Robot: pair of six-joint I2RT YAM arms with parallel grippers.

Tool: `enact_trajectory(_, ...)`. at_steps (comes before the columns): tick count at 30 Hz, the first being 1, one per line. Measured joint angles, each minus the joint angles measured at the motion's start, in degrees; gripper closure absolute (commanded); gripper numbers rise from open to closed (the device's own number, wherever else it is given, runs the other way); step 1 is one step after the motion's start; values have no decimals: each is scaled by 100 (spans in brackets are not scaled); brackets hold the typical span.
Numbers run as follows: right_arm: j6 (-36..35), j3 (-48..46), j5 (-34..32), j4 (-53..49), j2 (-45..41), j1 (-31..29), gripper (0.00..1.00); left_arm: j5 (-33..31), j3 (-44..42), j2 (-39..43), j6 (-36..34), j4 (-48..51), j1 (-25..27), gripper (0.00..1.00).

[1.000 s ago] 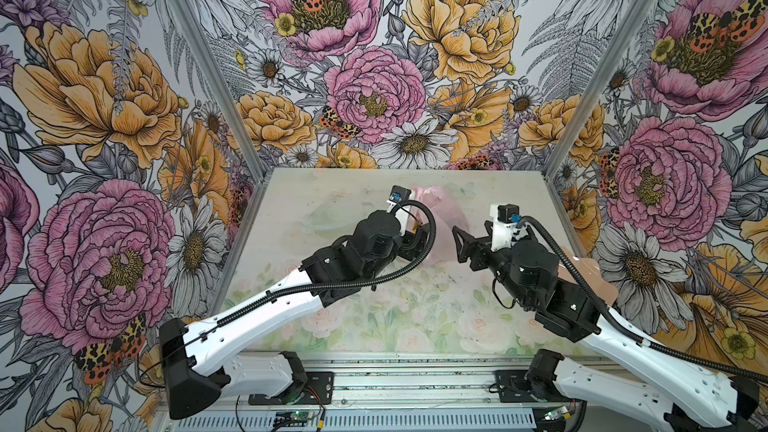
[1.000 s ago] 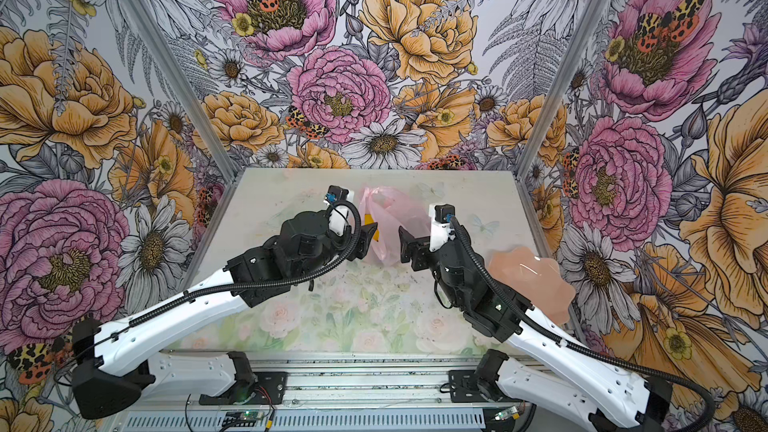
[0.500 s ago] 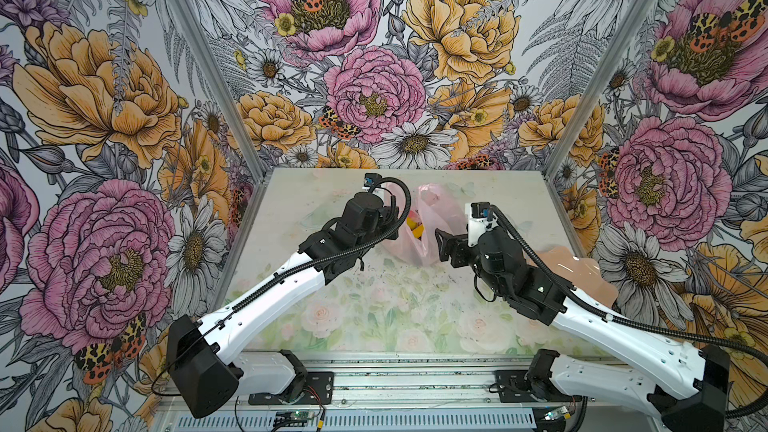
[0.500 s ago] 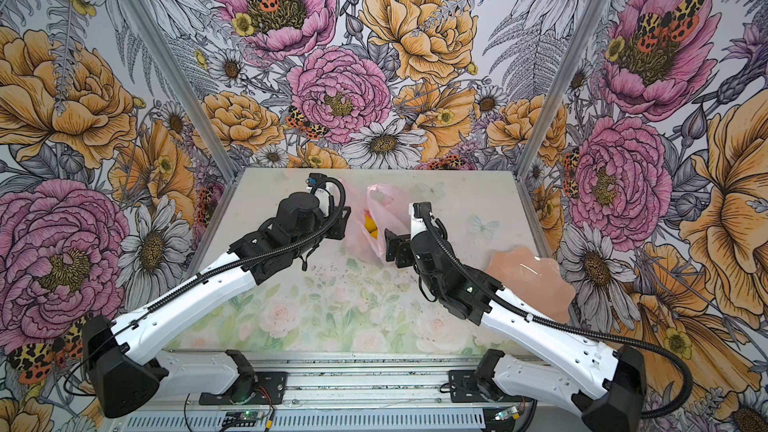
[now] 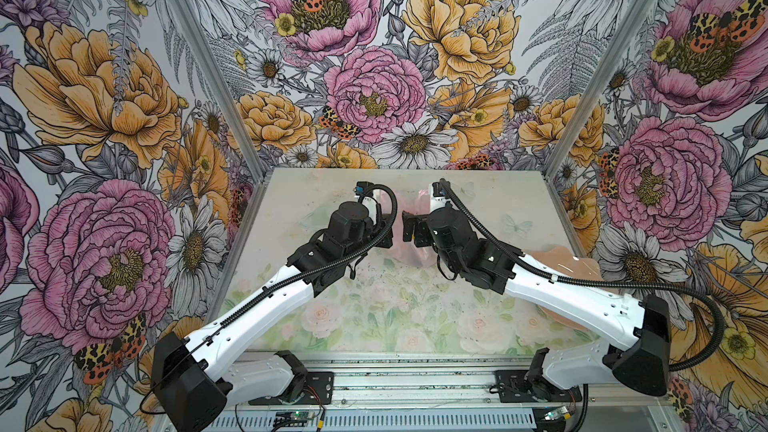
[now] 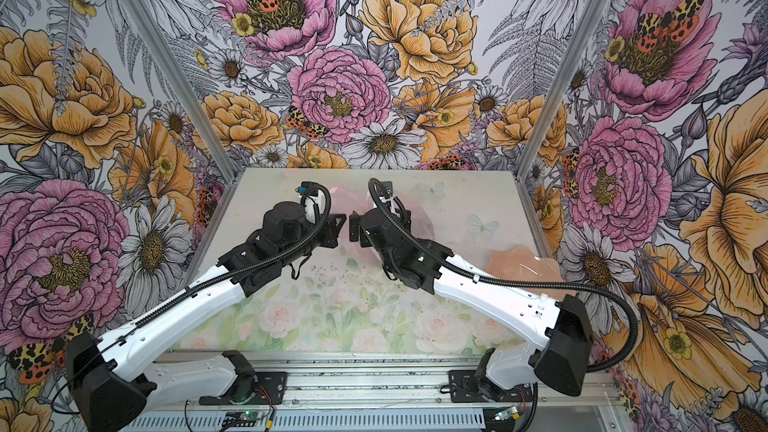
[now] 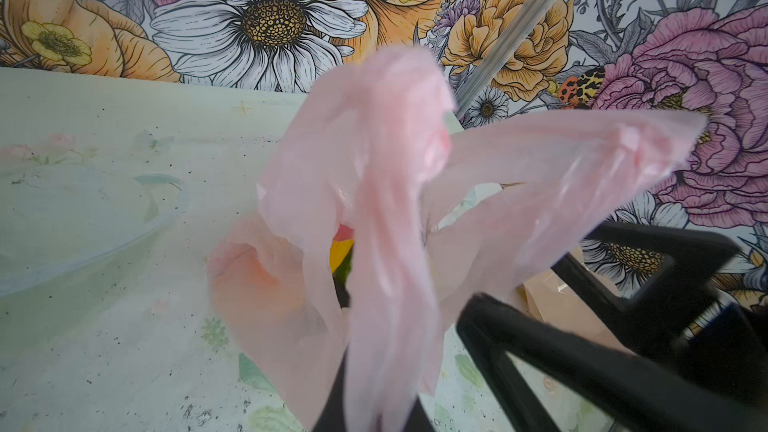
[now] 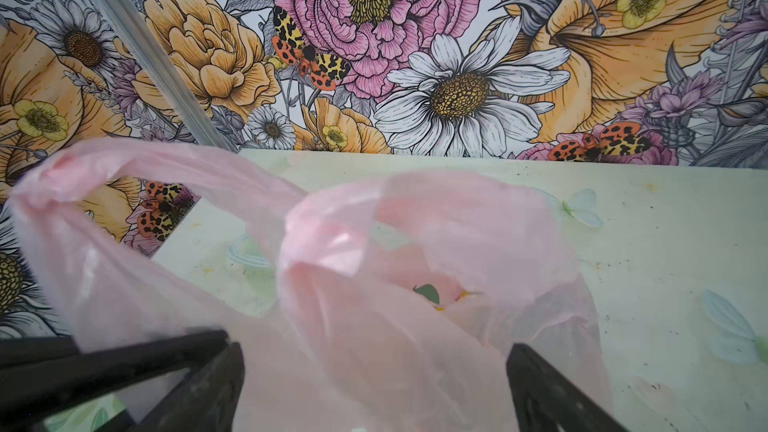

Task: Take the fake fruits out of the plastic bag

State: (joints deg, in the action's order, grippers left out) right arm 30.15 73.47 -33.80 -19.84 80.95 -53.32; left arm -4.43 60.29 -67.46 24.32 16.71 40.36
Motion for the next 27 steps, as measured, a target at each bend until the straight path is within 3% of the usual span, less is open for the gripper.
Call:
enact_trajectory(2, -15, 179, -199, -59, 223, 20, 14, 42, 0, 4, 0, -26, -4, 96)
enact_trajectory(5, -59, 280, -409, -116, 365, 146, 48, 61, 0, 2, 28, -20, -92, 99)
enact_trajectory(10, -42, 546, -192, -240, 422, 822, 86, 208, 203, -142, 140, 61, -636, 100)
enact_trajectory(12, -13, 745, 26, -262, 450, 1187, 94, 243, 463, -308, 170, 61, -898, 100)
enact_trajectory(15, 59, 1202, 413, -286, 588, 1700, 100, 323, 925, -612, 267, -2, -1325, 100)
enact_trajectory(21, 116, 2308, 1307, -319, 1029, 2264, 100, 807, 1749, -1180, 782, -219, -2400, 100)
enact_trajectory(27, 238, 2015, 2057, -103, 905, 2208, 100, 1032, 1397, -584, 1080, -345, -2787, 100)
